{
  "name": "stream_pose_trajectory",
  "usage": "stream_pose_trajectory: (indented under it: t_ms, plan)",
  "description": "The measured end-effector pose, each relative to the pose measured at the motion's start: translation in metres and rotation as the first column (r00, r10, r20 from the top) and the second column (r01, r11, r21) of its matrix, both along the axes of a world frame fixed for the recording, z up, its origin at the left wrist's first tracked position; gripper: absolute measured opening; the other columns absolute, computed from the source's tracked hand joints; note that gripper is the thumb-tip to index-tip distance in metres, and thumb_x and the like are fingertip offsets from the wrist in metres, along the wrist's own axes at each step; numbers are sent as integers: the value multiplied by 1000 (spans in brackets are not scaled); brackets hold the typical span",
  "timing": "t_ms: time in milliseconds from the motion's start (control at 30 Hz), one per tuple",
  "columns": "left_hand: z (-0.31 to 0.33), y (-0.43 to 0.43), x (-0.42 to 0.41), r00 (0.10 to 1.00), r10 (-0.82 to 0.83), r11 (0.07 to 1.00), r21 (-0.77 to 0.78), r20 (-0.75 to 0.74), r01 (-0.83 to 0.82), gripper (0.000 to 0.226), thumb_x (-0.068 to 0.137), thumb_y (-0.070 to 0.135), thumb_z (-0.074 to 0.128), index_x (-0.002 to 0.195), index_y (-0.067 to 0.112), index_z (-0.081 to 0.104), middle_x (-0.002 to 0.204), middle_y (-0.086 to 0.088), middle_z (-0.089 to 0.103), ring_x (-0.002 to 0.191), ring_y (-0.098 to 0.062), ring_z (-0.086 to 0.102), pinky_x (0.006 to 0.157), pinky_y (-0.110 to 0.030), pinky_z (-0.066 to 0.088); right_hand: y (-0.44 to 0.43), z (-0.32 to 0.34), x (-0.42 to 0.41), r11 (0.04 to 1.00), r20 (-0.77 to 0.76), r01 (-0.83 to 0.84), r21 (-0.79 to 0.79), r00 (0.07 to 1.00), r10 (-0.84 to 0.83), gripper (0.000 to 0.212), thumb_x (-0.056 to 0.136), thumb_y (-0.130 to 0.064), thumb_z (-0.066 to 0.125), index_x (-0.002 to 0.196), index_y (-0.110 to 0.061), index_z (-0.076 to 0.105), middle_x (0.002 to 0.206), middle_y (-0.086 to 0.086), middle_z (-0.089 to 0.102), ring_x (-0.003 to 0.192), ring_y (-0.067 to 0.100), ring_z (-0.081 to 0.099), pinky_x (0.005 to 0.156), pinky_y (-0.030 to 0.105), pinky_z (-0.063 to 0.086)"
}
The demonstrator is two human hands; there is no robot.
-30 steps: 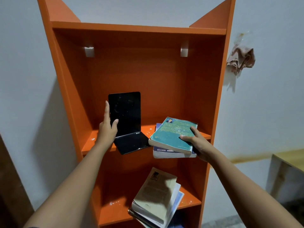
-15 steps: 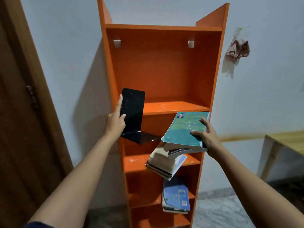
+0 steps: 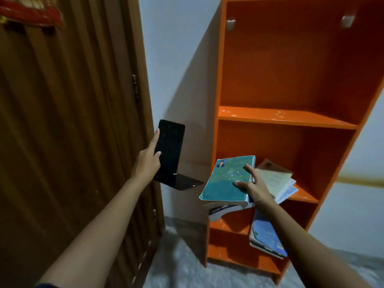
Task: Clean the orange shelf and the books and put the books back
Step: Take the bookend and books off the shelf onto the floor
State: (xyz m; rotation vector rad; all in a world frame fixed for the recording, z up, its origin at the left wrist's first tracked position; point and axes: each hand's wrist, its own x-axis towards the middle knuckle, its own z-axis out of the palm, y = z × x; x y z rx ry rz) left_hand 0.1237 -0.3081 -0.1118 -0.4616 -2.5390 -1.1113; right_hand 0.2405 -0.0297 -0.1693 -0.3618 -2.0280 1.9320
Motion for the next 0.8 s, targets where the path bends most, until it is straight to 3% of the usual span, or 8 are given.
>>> stream_pose_trajectory:
  t_ms: [133, 300, 433, 567, 633, 733, 800]
  plan:
    - [-15, -31, -23, 998, 60, 997, 49, -28, -59, 80, 98, 12, 46, 140, 57, -5, 92, -4, 53, 71, -32, 63, 63, -51, 55, -22, -24, -60, 988, 63, -136, -77, 988, 141, 72, 82, 10, 60, 143, -17, 32, 143, 10, 38, 92, 17, 61, 61, 20, 57]
    - [-44, -50, -45, 987, 157, 986, 67, -45, -153, 82, 96, 10, 49, 140, 59, 0, 92, -1, 52, 82, -35, 64, 71, -50, 54, -49, -65, -132, 940, 145, -320, -115, 931, 334, 72, 82, 7, 61, 142, -22, 34, 136, 11, 45, 92, 23, 65, 59, 22, 57]
    - [-71, -53, -53, 965, 264, 962, 79, -7, -263, 82, 96, 10, 50, 140, 58, -1, 94, 1, 53, 81, -32, 64, 71, -45, 55, -68, -100, -174, 857, 234, -490, -158, 825, 515, 73, 84, 4, 61, 143, -26, 29, 123, 15, 53, 94, 31, 66, 62, 30, 59]
    - [-112, -56, -47, 916, 400, 915, 40, 39, -401, 78, 96, 11, 49, 144, 50, 0, 88, -15, 63, 58, -27, 58, 52, -43, 51, -82, -140, -207, 759, 284, -627, -178, 705, 650, 72, 84, 8, 59, 141, -25, 31, 121, 11, 56, 102, 31, 62, 77, 36, 57]
    - [-136, -57, -37, 891, 440, 890, 78, 108, -449, 77, 96, 11, 49, 146, 49, 2, 95, -5, 61, 66, -29, 63, 58, -46, 55, -86, -167, -217, 712, 313, -683, -162, 649, 693, 74, 83, 7, 61, 143, -24, 30, 128, 12, 54, 103, 27, 62, 83, 37, 54]
    - [-174, -55, -16, 831, 514, 828, 128, 214, -545, 73, 96, 8, 49, 150, 36, 8, 115, 11, 54, 83, -14, 65, 74, -31, 57, -89, -203, -219, 647, 350, -752, -124, 577, 738, 73, 83, 4, 62, 142, -26, 31, 127, 3, 49, 105, 22, 58, 83, 34, 52]
    - [-203, -54, -3, 786, 557, 785, 139, 269, -604, 72, 95, 4, 50, 150, 27, 11, 113, 10, 55, 82, -3, 61, 73, -14, 52, -91, -231, -218, 620, 371, -775, -120, 544, 753, 71, 83, 8, 60, 141, -20, 33, 128, 7, 46, 108, 24, 53, 85, 35, 50]
